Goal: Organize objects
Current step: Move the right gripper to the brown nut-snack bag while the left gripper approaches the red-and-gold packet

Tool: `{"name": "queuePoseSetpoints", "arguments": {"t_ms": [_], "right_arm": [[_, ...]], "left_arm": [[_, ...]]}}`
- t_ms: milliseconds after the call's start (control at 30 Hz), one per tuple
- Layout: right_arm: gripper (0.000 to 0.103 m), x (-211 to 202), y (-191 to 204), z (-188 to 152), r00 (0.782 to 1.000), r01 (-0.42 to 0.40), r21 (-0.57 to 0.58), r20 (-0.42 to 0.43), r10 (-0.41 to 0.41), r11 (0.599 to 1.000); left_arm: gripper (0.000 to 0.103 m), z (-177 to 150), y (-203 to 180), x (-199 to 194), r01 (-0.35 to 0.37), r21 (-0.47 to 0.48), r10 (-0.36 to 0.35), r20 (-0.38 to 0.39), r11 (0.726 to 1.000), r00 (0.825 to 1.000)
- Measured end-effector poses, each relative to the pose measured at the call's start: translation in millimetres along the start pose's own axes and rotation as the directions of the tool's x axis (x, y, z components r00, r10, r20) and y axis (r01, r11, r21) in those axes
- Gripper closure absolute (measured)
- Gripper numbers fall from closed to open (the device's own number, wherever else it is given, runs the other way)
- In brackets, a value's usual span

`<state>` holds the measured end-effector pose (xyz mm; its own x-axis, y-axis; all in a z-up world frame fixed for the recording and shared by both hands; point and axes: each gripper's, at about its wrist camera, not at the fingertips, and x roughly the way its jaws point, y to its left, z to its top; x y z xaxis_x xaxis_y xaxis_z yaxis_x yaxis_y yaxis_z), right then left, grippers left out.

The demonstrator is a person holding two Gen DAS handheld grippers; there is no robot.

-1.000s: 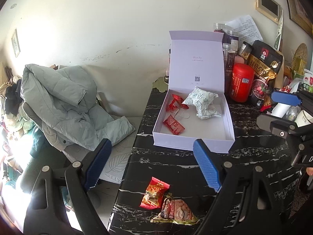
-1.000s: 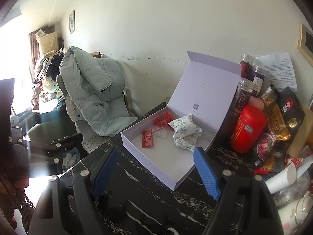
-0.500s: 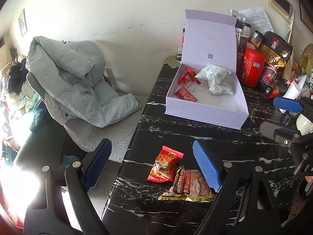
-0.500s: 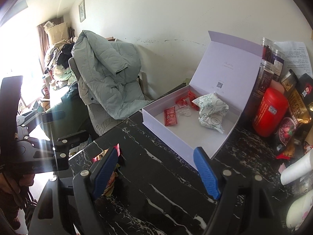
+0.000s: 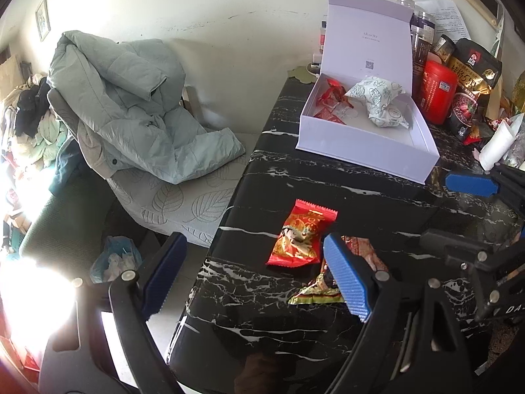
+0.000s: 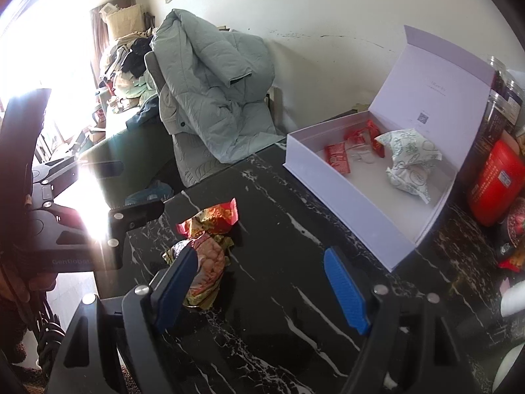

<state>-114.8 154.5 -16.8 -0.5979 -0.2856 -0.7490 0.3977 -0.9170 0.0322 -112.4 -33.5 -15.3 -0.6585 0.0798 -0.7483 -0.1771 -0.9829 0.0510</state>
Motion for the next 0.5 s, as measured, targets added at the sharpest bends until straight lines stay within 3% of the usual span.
{"name": "queuePoseSetpoints", "arguments": {"t_ms": [500], "right_arm": [[0.022,60,33,-10,0.983,-0.137,-0.050,-0.127,0.129,0.989]], "left_arm": [[0.018,-14,24,21,0.016,-0.012,-0.017,-0.043,1.000,0.999]]}}
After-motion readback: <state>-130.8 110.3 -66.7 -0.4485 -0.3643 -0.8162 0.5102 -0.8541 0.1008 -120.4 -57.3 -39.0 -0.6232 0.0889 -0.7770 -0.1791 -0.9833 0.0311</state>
